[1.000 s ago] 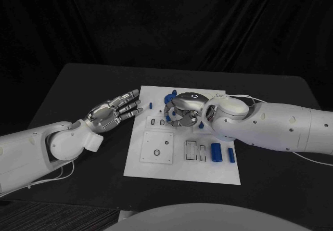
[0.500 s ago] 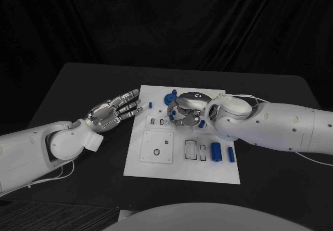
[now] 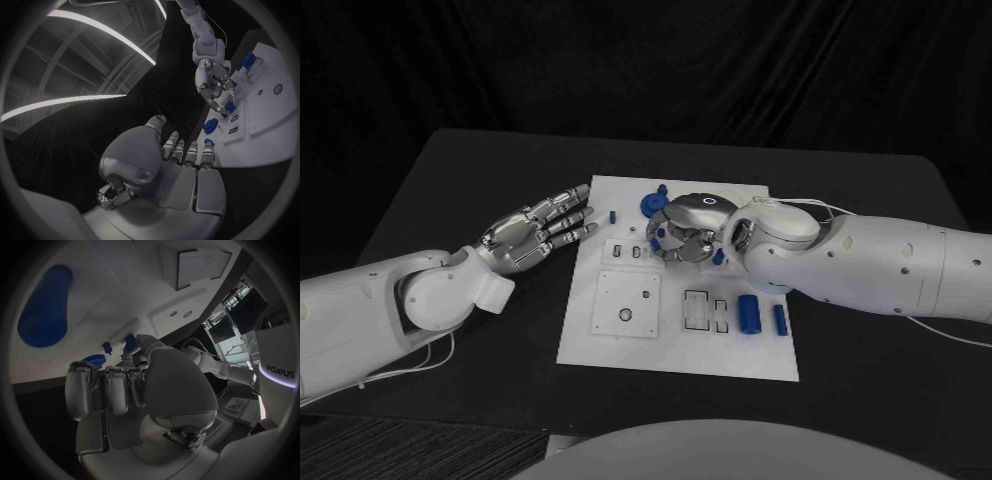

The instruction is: Assemble the parts on the task board

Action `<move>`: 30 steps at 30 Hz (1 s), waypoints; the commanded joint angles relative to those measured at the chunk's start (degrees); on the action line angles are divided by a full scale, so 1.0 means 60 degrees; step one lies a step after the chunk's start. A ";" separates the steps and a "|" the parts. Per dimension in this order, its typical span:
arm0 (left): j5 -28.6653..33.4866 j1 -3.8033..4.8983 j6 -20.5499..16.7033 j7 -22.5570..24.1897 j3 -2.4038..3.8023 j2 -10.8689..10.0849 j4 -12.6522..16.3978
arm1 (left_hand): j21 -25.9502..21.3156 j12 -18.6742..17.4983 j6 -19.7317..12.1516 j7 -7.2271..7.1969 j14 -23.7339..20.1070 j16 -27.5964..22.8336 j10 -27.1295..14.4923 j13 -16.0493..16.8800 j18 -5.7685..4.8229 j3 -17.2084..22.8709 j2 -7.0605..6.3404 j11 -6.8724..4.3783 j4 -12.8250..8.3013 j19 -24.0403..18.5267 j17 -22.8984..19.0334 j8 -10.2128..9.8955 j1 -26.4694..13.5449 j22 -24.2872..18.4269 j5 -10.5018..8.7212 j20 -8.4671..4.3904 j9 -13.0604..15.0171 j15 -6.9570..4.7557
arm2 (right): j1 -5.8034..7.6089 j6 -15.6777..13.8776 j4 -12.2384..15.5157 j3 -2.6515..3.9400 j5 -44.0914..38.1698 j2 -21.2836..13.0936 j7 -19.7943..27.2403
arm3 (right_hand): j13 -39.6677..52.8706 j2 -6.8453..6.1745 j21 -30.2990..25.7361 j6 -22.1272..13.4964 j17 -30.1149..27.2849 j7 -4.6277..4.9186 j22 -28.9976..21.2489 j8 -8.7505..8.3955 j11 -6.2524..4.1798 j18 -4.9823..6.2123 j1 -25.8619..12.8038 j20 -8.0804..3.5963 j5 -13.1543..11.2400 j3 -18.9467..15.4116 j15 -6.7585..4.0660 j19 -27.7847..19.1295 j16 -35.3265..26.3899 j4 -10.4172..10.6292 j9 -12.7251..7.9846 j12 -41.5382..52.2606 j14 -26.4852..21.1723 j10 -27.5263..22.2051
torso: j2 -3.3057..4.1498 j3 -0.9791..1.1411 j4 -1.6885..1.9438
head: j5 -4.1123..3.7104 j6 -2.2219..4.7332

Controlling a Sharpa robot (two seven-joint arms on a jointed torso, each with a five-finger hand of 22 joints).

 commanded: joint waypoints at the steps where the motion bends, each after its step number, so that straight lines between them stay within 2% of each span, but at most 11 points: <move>1: 0.0005 -0.0010 0.0198 0.0032 0.0007 0.0016 0.0009 | -0.0027 0.0054 -0.0042 0.0016 -0.0014 0.0036 0.0016 0.0014 -0.0099 0.0006 0.0030 0.0020 -0.0076 0.0008 0.0016 0.0052 -0.0091 -0.0010 0.0046 0.0042 0.0004 0.0058 | -0.0055 -0.0041 -0.0029 -0.0006 -0.0028 0.0013 -0.0168 | 0.2514 -0.0002 -0.0047 -0.0210 0.2516 0.0003 0.2135 -0.0108 -0.0023 0.0055 -0.0141 0.0038 -0.0293 -0.0005 0.0016 0.0452 0.0026 -0.0127 -0.0078 0.0034 0.0991 0.1018 | -0.0005 0.0002 0.0000 | 0.0004 -0.0030; 9: 0.0005 -0.0010 0.0238 0.0016 0.0007 0.0032 -0.0008 | -0.0027 0.0052 -0.0048 0.0015 -0.0015 0.0034 0.0015 0.0013 -0.0101 0.0007 0.0025 0.0020 -0.0081 0.0009 0.0016 0.0050 -0.0094 -0.0009 0.0045 0.0043 0.0003 0.0060 | -0.0073 0.0031 -0.0041 -0.0006 -0.0028 0.0018 -0.0182 | 0.2514 -0.0044 -0.0082 -0.0653 0.2516 -0.0012 0.2126 -0.0358 -0.0045 0.0061 -0.0248 0.0015 -0.1102 -0.0054 0.0000 0.0440 0.0026 -0.0361 -0.0348 0.0034 0.0991 0.1018 | 0.0002 0.0005 0.0009 | -0.0022 -0.0049; 22: 0.0005 -0.0011 0.0265 -0.0007 0.0007 0.0049 -0.0046 | -0.0027 0.0049 -0.0052 0.0015 -0.0014 0.0035 0.0014 0.0012 -0.0103 0.0007 0.0019 0.0020 -0.0087 0.0009 0.0015 0.0049 -0.0098 -0.0009 0.0043 0.0043 0.0003 0.0063 | -0.0082 0.0122 -0.0039 -0.0006 -0.0028 0.0015 -0.0188 | 0.2514 -0.0073 -0.0153 -0.1198 0.2516 -0.0055 0.2105 -0.0675 -0.0078 0.0077 -0.0246 -0.0007 -0.1493 -0.0114 -0.0027 0.0408 0.0026 -0.0593 -0.0732 0.0034 0.0991 0.1018 | 0.0003 0.0003 0.0001 | -0.0032 -0.0084; 24: 0.0005 -0.0011 0.0266 -0.0005 0.0007 0.0049 -0.0048 | -0.0027 0.0049 -0.0052 0.0015 -0.0014 0.0035 0.0014 0.0012 -0.0103 0.0007 0.0019 0.0020 -0.0087 0.0009 0.0015 0.0049 -0.0098 -0.0009 0.0043 0.0043 0.0003 0.0063 | -0.0083 0.0091 -0.0037 -0.0006 -0.0028 0.0009 -0.0162 | 0.2514 -0.0070 -0.0164 -0.1399 0.2516 -0.0075 0.2102 -0.0786 -0.0093 0.0079 -0.0293 -0.0017 -0.1729 -0.0170 -0.0040 0.0404 0.0026 -0.0620 -0.0885 0.0034 0.0991 0.1018 | 0.0006 0.0004 0.0001 | -0.0032 -0.0078; 29: 0.0005 -0.0011 0.0218 0.0051 0.0007 0.0005 0.0007 | -0.0029 0.0045 -0.0052 0.0016 -0.0021 0.0021 0.0012 0.0011 -0.0106 0.0009 0.0010 0.0021 -0.0100 0.0005 0.0011 0.0051 -0.0103 -0.0012 0.0041 0.0044 0.0003 0.0067 | -0.0080 -0.0240 0.0019 -0.0005 -0.0028 -0.0086 -0.0007 | 0.2514 -0.0120 -0.0175 -0.1749 0.2516 -0.0125 0.2102 -0.0945 -0.0137 0.0079 -0.0620 -0.0055 -0.2848 -0.0551 -0.0080 0.0408 0.0026 -0.0476 -0.1335 0.0034 0.0991 0.1018 | 0.0005 0.0006 -0.0001 | 0.0003 -0.0048; 30: 0.0005 -0.0011 0.0175 0.0097 0.0008 -0.0034 0.0058 | -0.0031 0.0039 -0.0043 0.0052 -0.0048 -0.0011 0.0000 0.0008 -0.0101 0.0045 -0.0020 0.0057 -0.0213 0.0000 -0.0001 0.0068 -0.0080 -0.0014 0.0046 0.0069 0.0006 0.0066 | -0.0073 -0.0428 0.0063 -0.0005 -0.0028 -0.0140 0.0063 | 0.2514 -0.0180 -0.0175 -0.1807 0.2516 -0.0139 0.2103 -0.0952 -0.0152 0.0079 -0.0761 -0.0067 -0.3232 -0.0744 -0.0091 0.0412 0.0026 -0.0329 -0.1468 0.0034 0.0991 0.1018 | 0.0001 0.0006 0.0002 | 0.0005 -0.0036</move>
